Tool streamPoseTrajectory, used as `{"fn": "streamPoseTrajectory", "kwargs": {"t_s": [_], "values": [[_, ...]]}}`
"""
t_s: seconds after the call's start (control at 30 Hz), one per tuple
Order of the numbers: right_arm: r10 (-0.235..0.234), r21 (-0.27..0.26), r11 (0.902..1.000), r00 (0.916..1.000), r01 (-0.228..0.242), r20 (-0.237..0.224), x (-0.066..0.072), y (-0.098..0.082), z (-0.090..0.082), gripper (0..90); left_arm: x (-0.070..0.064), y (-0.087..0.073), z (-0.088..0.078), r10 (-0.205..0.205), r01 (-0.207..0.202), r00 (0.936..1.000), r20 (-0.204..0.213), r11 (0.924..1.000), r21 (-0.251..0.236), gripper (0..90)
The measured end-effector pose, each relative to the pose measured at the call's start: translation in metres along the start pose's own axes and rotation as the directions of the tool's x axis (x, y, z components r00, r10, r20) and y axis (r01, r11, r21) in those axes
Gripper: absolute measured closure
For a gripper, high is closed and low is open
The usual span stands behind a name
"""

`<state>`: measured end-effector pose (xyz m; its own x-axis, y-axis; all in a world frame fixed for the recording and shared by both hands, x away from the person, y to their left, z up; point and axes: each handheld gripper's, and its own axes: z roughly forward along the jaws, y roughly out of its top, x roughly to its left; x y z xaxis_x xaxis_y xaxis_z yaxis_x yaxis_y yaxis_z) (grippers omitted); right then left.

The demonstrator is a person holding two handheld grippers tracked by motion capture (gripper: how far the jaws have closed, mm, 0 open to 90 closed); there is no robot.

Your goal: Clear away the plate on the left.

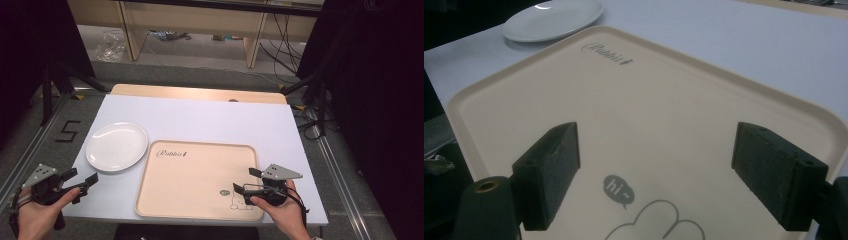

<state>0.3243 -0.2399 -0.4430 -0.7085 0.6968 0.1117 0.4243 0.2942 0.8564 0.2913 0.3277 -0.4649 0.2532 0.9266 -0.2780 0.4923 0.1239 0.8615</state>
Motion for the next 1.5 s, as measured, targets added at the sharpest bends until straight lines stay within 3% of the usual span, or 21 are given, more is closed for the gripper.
{"fn": "streamPoseTrajectory", "kwargs": {"t_s": [0.07,0.2,0.23,0.3,0.33,0.43,0.5,0.6,0.67,0.83,0.87,0.9,0.97,1.0,1.07,1.13,1.17,1.2,1.3,1.43,1.5], "values": [[-0.001,-0.002,1.0,1.0,0.001,0.008,-0.001,-0.001,0.0,20.3,0.001,-0.001,0.001,-0.013,0.013,0.9999,0.006,0.9999,0.003,17.0],[0.012,0.002,0.9999,0.9997,-0.012,-0.021,-0.003,-0.001,0.002,21.1,0.003,0.002,0.004,-0.054,0.055,0.9983,-0.02,0.9984,0.012,19.1],[-0.002,0.011,0.9999,0.9999,0.002,-0.012,-0.004,-0.002,0.002,21.4,0.005,0.003,0.006,-0.054,0.054,0.9983,-0.021,0.9985,-0.006,19.7],[0.024,0.016,0.9996,0.9996,-0.024,-0.017,-0.004,-0.001,0.002,21.8,0.008,0.005,0.008,-0.04,0.04,0.9986,-0.035,0.9992,0.001,20.5],[-0.012,-0.003,0.9999,0.9997,0.012,0.022,-0.002,0.001,0.002,22.5,0.012,0.007,0.008,-0.078,0.078,0.996,-0.044,0.9969,0.007,20.8],[-0.011,0.008,0.9999,0.9998,0.011,0.014,0.001,0.002,0.002,22.6,0.015,0.008,0.008,-0.078,0.081,0.994,-0.076,0.9959,0.039,21.4],[-0.014,0.016,0.9998,0.9998,0.013,0.015,0.001,0.002,0.002,23.1,0.018,0.01,0.009,-0.104,0.108,0.9908,-0.086,0.9934,0.04,22.2],[-0.007,-0.004,1.0,0.9997,0.007,0.024,0.001,0.002,0.0,24.1,0.023,0.012,0.013,-0.132,0.136,0.9882,-0.079,0.9896,0.048,22.9],[0.014,0.0,0.9999,0.9999,-0.014,-0.006,-0.001,0.002,0.001,24.6,0.031,0.013,0.018,-0.148,0.154,0.9855,-0.082,0.986,0.065,23.0],[-0.004,0.003,1.0,0.9998,0.004,0.021,-0.002,0.002,0.002,25.0,0.04,0.016,0.025,-0.181,0.189,0.9782,-0.101,0.9789,0.076,24.7],[0.019,0.001,0.9998,0.9997,-0.019,0.015,0.0,0.002,0.002,25.0,0.044,0.017,0.029,-0.194,0.204,0.9751,-0.106,0.9754,0.085,25.0],[-0.003,-0.007,1.0,0.9999,0.003,0.016,-0.001,0.002,0.003,25.1,0.046,0.018,0.031,-0.2,0.211,0.9737,-0.109,0.9726,0.099,25.2],[0.014,-0.002,0.9999,0.9998,-0.014,0.012,0.0,0.002,0.003,25.1,0.048,0.018,0.033,-0.208,0.22,0.972,-0.109,0.9699,0.105,25.5],[0.022,0.006,0.9997,0.9997,-0.022,0.01,0.001,0.002,0.004,25.2,0.051,0.018,0.038,-0.236,0.244,0.9682,-0.083,0.9644,0.102,27.2],[-0.005,0.004,1.0,0.9999,0.005,0.01,0.0,0.003,0.004,25.3,0.052,0.018,0.041,-0.25,0.256,0.9656,-0.073,0.9608,0.106,28.2],[0.01,0.0,0.9999,0.9999,-0.01,0.004,0.002,0.004,0.007,25.3,0.053,0.02,0.046,-0.266,0.275,0.9608,-0.078,0.9526,0.131,29.9],[0.01,0.0,0.9999,0.9999,-0.01,0.004,0.002,0.004,0.007,25.3,0.053,0.02,0.046,-0.266,0.275,0.9608,-0.078,0.9526,0.131,30.2],[-0.013,0.007,0.9999,0.9998,0.013,0.013,0.001,0.004,0.007,25.3,0.054,0.021,0.049,-0.278,0.288,0.957,-0.082,0.946,0.149,31.1],[-0.011,0.007,0.9999,0.9998,0.011,0.015,0.001,0.004,0.008,25.2,0.055,0.021,0.056,-0.33,0.341,0.9397,-0.09,0.9253,0.166,33.0],[-0.009,0.013,0.9999,0.9999,0.009,0.005,0.0,0.004,0.009,25.5,0.056,0.024,0.063,-0.354,0.366,0.93,-0.099,0.9152,0.168,34.0],[0.015,0.023,0.9996,0.9998,-0.015,0.012,0.003,0.004,0.007,25.5,0.057,0.025,0.066,-0.361,0.374,0.9271,-0.101,0.9121,0.169,34.2]]}}
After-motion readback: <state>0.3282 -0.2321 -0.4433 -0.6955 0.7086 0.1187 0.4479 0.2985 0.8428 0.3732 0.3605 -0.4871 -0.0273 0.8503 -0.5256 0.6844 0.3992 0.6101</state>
